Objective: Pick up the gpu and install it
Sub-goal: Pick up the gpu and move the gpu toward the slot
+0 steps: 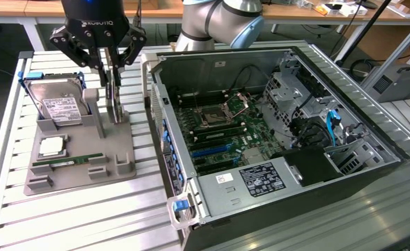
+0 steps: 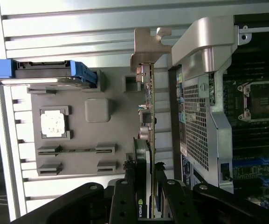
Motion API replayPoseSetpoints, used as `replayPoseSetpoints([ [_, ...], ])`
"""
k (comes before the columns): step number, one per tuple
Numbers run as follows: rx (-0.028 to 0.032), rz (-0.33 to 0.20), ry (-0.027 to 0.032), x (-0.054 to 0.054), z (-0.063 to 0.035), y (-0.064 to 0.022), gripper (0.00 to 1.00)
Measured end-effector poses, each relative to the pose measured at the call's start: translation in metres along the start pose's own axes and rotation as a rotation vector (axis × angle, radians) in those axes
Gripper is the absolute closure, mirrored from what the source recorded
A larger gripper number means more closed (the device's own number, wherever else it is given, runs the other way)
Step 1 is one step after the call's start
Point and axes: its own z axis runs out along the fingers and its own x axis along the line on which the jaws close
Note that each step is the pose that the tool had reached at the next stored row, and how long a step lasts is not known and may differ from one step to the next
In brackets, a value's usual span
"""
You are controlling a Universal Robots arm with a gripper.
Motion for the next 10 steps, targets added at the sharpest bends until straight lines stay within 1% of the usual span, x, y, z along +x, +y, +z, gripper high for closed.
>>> replayPoseSetpoints([
  [10,0.0,0.0,0.0,-0.0001,-0.0034,0.0,0.73],
])
